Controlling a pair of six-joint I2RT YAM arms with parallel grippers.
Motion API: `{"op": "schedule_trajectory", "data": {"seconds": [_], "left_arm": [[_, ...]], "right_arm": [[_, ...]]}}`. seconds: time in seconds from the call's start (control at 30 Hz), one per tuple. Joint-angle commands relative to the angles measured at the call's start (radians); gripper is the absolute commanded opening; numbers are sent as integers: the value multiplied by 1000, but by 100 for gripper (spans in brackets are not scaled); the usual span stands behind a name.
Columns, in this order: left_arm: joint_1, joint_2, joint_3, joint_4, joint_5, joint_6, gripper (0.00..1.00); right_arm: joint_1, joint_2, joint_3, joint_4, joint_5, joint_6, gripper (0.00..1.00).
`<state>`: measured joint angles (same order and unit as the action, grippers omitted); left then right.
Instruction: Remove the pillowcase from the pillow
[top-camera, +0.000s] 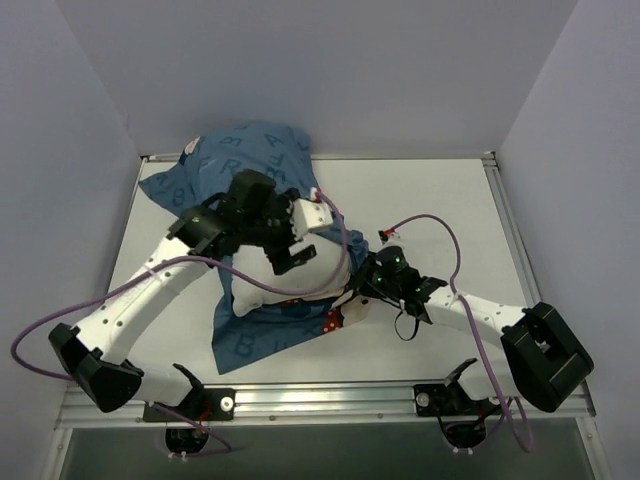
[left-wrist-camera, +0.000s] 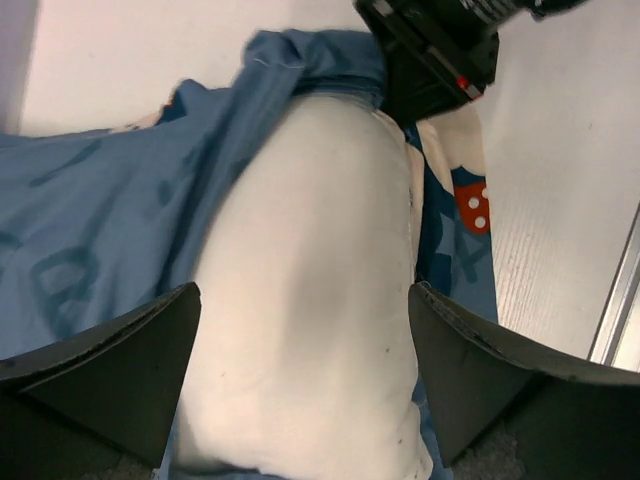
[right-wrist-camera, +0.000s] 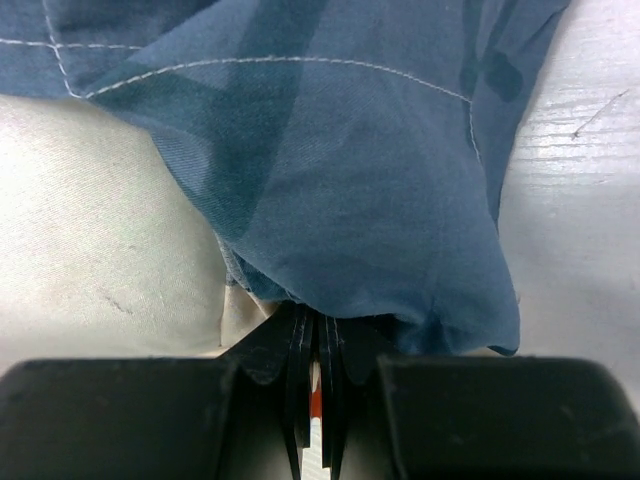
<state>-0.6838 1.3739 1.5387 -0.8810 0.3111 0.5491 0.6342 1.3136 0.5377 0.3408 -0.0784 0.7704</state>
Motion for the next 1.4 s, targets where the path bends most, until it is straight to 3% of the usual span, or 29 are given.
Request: {"op": "schedule_trajectory", "data": {"seconds": [0.0, 0.13, 0.3, 0.33, 0.37, 0.4, 0.43, 0.63, 0.77, 0.87, 0.97, 1.07, 1.17, 1.2, 1.3, 1.33, 1.37], "left_arm": [[-150, 138, -78, 43, -291, 48, 94], [-276, 214, -210, 210, -530, 127, 94], [-278, 247, -348, 425, -659, 193, 94], [-266, 249, -370, 460, -715, 230, 90], [-260, 249, -385, 490, -731, 235, 61], [-254, 243, -384, 488, -741, 223, 25], [-243, 234, -382, 464, -748, 215, 2], [-194, 104, -482, 297, -682, 222, 2], [-99, -25, -476, 65, -474, 258, 2], [-60, -82, -384, -139, -286, 301, 2], [-11, -110, -247, -222, -111, 267, 2], [87, -89, -42, -185, 26, 110, 2], [183, -40, 176, -75, 129, -182, 2], [203, -24, 223, -12, 149, -339, 2], [265, 40, 354, 103, 230, -599, 2], [274, 57, 369, 129, 233, -642, 2], [274, 89, 389, 151, 233, -678, 2]], "right_arm": [[-11, -8, -16, 55, -32, 24, 0], [-14, -8, -15, 53, -34, 33, 0], [-25, -31, 2, 11, -21, 26, 0], [-28, -46, 1, 3, -18, 24, 0], [-33, -54, 2, -6, -6, 23, 0], [-47, -63, 4, -32, 5, 21, 0], [-57, -80, 2, -49, 15, 15, 0], [-272, -135, -5, -149, 40, -40, 0], [-381, -102, 16, -117, 23, -88, 0], [-389, -38, 86, -103, 19, -120, 0], [-389, 39, 139, -65, -1, -131, 0], [-378, 111, 156, -8, -78, -137, 0], [-338, 115, 179, -2, -107, -158, 0], [-328, 93, 197, -17, -104, -193, 0], [-301, 23, 316, -118, -119, -281, 25], [-291, -2, 353, -153, -113, -301, 46], [-275, -31, 429, -231, -62, -321, 56]]}}
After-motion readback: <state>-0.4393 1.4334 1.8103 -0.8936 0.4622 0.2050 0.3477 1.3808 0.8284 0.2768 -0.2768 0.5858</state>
